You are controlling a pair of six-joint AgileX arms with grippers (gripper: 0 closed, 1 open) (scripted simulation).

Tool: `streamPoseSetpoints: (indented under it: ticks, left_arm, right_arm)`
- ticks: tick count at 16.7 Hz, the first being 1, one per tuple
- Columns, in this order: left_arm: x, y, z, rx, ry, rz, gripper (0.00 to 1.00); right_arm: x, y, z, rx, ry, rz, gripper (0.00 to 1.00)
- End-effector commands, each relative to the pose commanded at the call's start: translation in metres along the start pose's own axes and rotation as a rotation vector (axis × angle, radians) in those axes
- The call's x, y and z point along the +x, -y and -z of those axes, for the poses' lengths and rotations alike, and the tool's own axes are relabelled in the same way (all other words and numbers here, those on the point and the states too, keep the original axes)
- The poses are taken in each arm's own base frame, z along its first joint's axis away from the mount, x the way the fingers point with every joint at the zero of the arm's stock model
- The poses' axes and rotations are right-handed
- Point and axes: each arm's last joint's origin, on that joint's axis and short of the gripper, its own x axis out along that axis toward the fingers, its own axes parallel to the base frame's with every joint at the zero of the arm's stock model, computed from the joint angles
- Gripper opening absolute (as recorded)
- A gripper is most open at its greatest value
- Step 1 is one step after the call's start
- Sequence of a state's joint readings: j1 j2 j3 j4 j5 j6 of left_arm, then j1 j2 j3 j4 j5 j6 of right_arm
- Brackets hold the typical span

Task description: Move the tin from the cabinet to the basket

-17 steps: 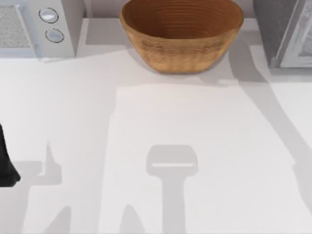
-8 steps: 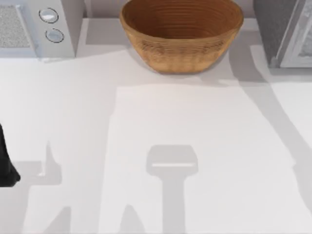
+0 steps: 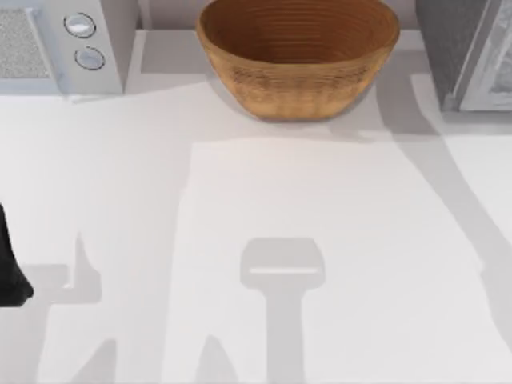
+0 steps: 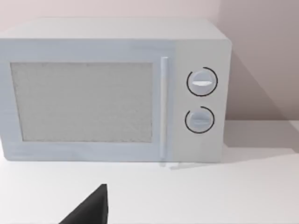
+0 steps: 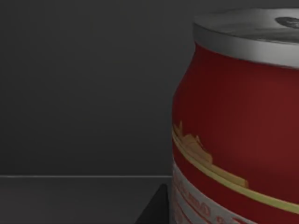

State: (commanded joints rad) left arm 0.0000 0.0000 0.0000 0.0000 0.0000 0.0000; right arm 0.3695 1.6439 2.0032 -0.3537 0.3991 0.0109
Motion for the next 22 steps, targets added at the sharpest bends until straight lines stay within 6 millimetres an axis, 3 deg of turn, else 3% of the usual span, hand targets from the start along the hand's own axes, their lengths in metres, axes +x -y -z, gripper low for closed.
streamPoseSetpoints:
  ticks: [8, 13, 18, 22]
  left_arm:
    - [0.000, 0.000, 0.000, 0.000, 0.000, 0.000, 1.00]
    - [0.000, 0.000, 0.000, 0.000, 0.000, 0.000, 1.00]
    - [0.000, 0.000, 0.000, 0.000, 0.000, 0.000, 1.00]
    - [0.000, 0.000, 0.000, 0.000, 0.000, 0.000, 1.00]
  right_arm:
    - [-0.008, -0.002, -0.004, 0.001, 0.003, -0.001, 0.00]
    - [-0.081, -0.019, -0.035, -0.001, -0.001, 0.000, 0.00]
    - [-0.169, -0.004, -0.060, 0.001, 0.000, -0.001, 0.00]
    - [-0.180, 0.000, -0.062, 0.001, 0.000, -0.001, 0.00]
